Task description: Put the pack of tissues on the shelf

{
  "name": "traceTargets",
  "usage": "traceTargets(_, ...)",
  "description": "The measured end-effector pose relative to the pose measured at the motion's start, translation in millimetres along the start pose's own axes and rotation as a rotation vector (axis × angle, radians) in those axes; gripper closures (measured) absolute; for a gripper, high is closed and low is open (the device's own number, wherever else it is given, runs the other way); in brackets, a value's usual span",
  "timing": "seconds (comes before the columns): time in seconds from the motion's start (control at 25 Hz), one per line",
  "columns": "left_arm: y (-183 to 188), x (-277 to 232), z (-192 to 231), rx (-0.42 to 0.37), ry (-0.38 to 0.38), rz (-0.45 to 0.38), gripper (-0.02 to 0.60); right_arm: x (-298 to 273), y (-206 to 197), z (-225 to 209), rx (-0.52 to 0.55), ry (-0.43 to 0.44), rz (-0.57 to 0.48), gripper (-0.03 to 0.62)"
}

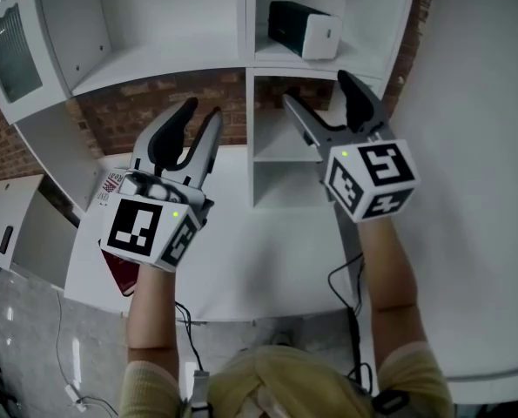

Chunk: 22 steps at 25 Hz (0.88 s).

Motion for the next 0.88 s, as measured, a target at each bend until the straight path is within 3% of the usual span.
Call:
traceTargets(0.32,-7.1,15.7,-9.9,0.081,-0.002,0.020,0.449,34.6,-17.8,22.9,-0.091,0.001,-0.026,0.206)
traceTargets(0.64,-19.6,38.0,-2.9,0.203,0.021,0.042,0.494,54.1,-22.5,36.0,-0.115,0.023,-0.031,0.209)
traceTargets(0.88,-22.4,54.1,-2.3,0.157,0.059,0.065,0.512,68.9,-27.2,45.4,-0.148,0.005,-0.042,0.221)
Point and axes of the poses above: the fingertips, and each gripper's own axes: x backward along the fingers, z to its left, y out of its top, the point moved 5 cm from there along x, backward along the fingers, and after that the axes turned 7 degrees about y, right-handed, at the moved point
